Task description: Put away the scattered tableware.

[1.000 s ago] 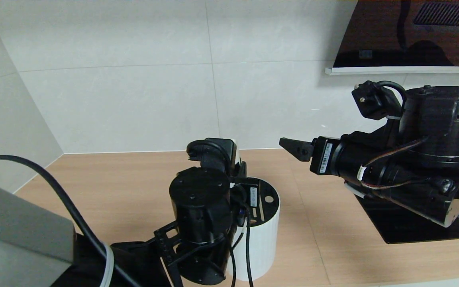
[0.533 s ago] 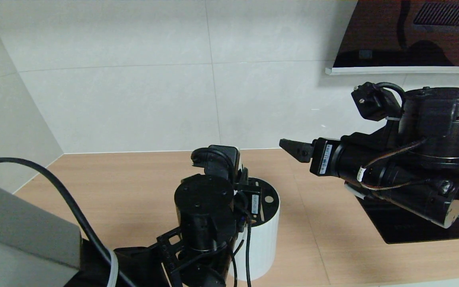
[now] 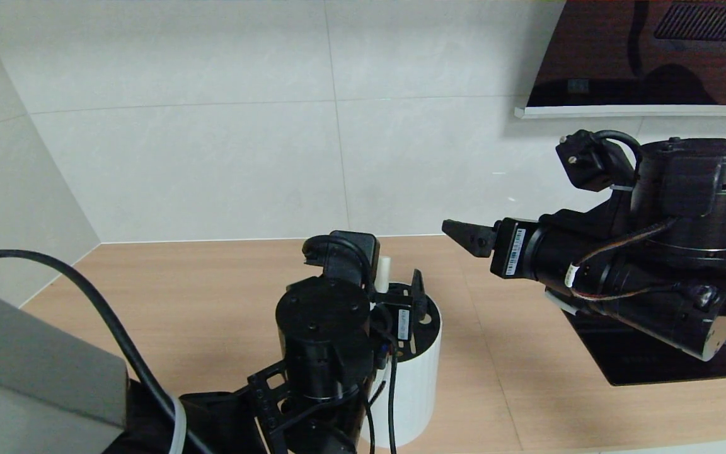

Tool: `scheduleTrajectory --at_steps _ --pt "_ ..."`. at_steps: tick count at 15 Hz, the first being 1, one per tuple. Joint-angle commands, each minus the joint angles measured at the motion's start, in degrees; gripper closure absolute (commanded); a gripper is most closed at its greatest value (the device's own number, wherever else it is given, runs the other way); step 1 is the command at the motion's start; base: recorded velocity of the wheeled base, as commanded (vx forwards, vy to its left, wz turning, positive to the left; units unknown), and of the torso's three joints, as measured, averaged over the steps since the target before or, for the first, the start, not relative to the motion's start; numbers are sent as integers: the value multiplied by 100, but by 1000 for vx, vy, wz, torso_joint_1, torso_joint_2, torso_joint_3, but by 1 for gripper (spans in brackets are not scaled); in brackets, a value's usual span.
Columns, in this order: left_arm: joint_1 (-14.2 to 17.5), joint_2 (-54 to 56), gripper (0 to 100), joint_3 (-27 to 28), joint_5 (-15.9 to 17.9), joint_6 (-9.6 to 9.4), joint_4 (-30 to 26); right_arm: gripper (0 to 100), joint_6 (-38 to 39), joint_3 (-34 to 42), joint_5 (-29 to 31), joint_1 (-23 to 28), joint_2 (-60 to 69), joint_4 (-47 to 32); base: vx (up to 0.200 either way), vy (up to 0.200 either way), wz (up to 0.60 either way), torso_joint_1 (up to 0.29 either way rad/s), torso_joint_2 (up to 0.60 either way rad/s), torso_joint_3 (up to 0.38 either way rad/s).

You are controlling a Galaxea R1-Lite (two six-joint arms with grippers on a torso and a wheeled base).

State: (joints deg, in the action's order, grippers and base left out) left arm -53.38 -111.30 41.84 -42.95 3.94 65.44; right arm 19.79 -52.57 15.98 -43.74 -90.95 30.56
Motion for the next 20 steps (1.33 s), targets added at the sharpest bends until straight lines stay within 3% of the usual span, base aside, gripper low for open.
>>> scheduleTrajectory --at_steps 1,5,9,11,13,15,17,19,20 --pt "3 29 0 0 -3 2 -5 0 -1 1 1 -3 -1 2 0 0 0 0 0 0" --pt "38 513 0 -27 14 -42 -22 0 -1 10 -7 15 25 -6 0 0 0 0 0 0" --pt "557 1893 0 -501 577 -209 -84 0 -1 80 -51 173 104 2 0 0 0 0 0 0" --pt "926 2640 0 -905 1148 -288 -93 0 -10 141 -43 278 157 38 0 0 0 0 0 0" --pt "1418 3114 0 -1011 1500 -359 -550 0 -212 414 -60 349 341 38 0 0 0 0 0 0" --pt "1840 3396 0 -1029 1491 -359 -1077 0 -449 634 -86 489 561 46 0 0 0 0 0 0" --pt "2297 3668 0 -1169 1500 -271 -1244 0 -423 748 -271 630 719 55 0 0 0 0 0 0" --pt "2825 4169 0 -1565 1509 -42 -1297 0 -370 1135 -262 894 992 64 0 0 0 0 0 0" --pt "3036 4398 0 -1837 1509 -42 -1385 0 -353 1398 -253 999 1185 117 0 0 0 0 0 0"
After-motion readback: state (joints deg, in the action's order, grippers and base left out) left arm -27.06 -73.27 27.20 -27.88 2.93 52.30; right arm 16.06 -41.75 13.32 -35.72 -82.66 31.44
